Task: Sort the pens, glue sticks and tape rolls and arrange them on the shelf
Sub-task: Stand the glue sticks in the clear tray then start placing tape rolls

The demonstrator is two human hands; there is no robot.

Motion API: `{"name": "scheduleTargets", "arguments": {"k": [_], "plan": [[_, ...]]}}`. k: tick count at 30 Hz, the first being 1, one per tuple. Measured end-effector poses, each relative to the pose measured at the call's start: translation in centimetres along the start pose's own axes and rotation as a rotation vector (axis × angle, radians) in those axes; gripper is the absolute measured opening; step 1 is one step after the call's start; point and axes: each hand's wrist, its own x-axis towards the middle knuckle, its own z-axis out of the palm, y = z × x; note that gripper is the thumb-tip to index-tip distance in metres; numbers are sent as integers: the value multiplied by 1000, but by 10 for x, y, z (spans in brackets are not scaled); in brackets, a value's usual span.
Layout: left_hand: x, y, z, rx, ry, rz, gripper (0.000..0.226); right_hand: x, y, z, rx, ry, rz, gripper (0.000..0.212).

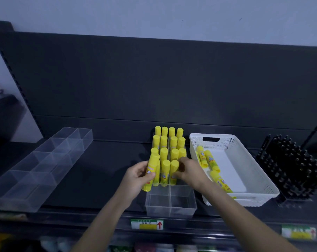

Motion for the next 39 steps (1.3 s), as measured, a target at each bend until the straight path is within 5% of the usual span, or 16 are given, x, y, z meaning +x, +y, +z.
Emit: {"name": "scheduleTargets", "arguments": {"k": [15,19,22,25,29,34,39], "plan": [[4,-3,3,39,62,15,25,-3,2,1,-50,41,-38,27],[3,-2,5,49,60,17,26,-12,3,-13,50,88,-34,39],[4,-1,11,53,48,22,26,-22,-4,-29,221,195,-70,27],[6,3,23,72,22,44,30,-35,-22,-38,366,126,-162,18],[6,7,40,177,-58,85,30,-41,-24,-38,384,77,-195,12],[6,-8,32,623,-7,120,23,-35,-4,-57,338,310,-67,5],[6,-24,33,837,-53,205,20,-22,4,-31,92,206,-38,18]]}}
